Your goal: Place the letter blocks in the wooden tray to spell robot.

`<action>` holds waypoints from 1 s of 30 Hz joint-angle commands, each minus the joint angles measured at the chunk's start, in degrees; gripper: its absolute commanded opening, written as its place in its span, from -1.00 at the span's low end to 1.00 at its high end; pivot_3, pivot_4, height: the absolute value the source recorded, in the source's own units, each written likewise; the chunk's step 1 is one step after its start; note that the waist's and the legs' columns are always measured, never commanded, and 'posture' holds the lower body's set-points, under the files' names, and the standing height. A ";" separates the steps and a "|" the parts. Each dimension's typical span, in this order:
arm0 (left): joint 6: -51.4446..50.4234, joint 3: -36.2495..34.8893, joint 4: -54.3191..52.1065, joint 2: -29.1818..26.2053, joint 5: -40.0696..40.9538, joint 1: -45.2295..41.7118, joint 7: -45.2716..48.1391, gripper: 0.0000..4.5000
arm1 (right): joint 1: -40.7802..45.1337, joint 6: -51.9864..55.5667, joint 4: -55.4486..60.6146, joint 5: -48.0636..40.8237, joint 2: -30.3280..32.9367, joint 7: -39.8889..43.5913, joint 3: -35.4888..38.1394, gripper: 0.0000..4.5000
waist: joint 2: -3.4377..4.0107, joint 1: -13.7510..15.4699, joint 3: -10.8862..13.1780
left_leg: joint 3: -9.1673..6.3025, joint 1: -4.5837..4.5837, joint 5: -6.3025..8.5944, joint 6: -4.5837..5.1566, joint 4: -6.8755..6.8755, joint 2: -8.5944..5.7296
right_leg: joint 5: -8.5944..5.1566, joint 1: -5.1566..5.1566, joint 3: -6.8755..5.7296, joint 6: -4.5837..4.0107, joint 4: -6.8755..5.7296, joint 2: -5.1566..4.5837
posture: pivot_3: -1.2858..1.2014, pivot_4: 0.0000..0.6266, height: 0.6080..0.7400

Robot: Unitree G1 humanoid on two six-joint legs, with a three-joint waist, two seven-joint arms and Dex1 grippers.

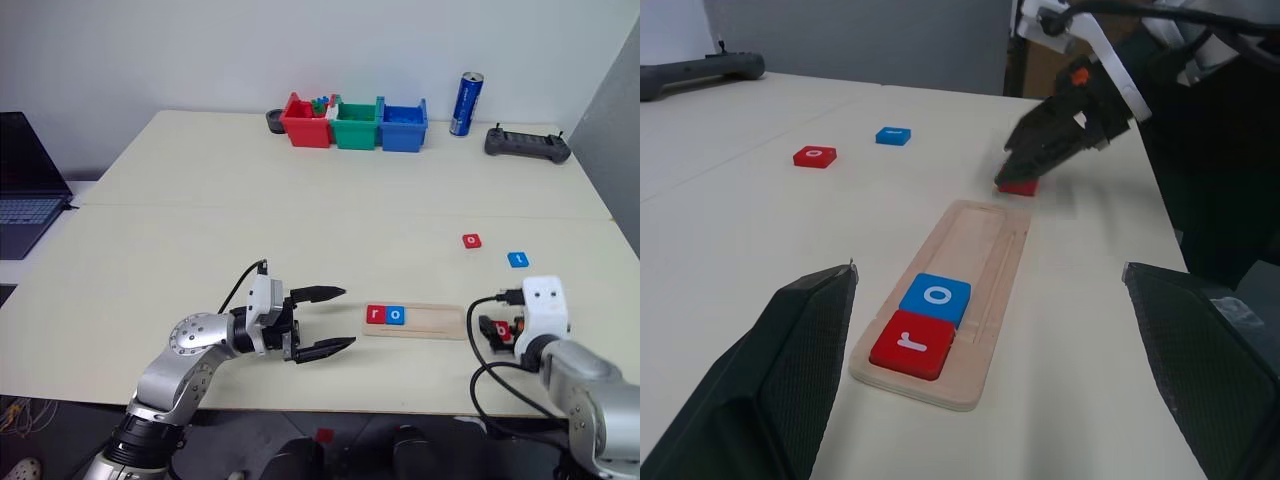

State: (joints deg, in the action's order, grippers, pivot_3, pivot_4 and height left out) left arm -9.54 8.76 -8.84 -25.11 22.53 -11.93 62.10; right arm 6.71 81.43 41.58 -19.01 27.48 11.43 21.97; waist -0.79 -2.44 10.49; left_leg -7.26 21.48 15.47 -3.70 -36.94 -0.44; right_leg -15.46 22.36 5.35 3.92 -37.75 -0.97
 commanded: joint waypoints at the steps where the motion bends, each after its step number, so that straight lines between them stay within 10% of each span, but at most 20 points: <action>1: 0.84 -0.05 -0.75 -0.32 0.50 -1.11 0.64 1.00 | 3.62 -6.14 -3.06 -1.13 6.29 5.50 0.79 0.99 | 0.01 0.04 0.01 | 0.01 0.01 0.00 0.00 0.00 0.00 | 0.00 0.00 0.01 0.01 0.01 0.00 | 0.03 -0.52 1.00; 13: 1.11 0.57 -0.30 0.24 0.28 -1.61 1.36 1.00 | -2.96 -73.12 -40.98 2.57 31.13 58.60 -9.47 0.99 | -0.09 0.25 0.09 | 0.08 0.07 0.02 0.04 0.01 -0.03 | 0.13 -0.06 -0.02 -0.12 0.29 -0.08 | 0.03 -0.52 1.00; 30: 1.58 0.57 -1.13 -0.41 0.50 -0.46 2.11 1.00 | 8.78 -94.43 -65.18 8.68 28.71 69.52 -21.04 0.99 | -0.08 -0.42 0.13 | 0.18 -0.10 0.02 0.03 -0.01 -0.02 | 0.15 -0.08 0.14 -0.17 0.06 -0.08 | 0.03 -0.52 1.00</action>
State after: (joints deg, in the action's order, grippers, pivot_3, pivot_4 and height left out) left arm -9.27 9.36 -8.59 -25.19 22.51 -11.92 63.67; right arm 14.66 -12.15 -23.60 -10.13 55.92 80.45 0.53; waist -0.87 -2.86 10.62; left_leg -7.09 21.39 15.49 -3.67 -36.96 -0.47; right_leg -15.31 22.28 5.50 3.74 -37.69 -1.05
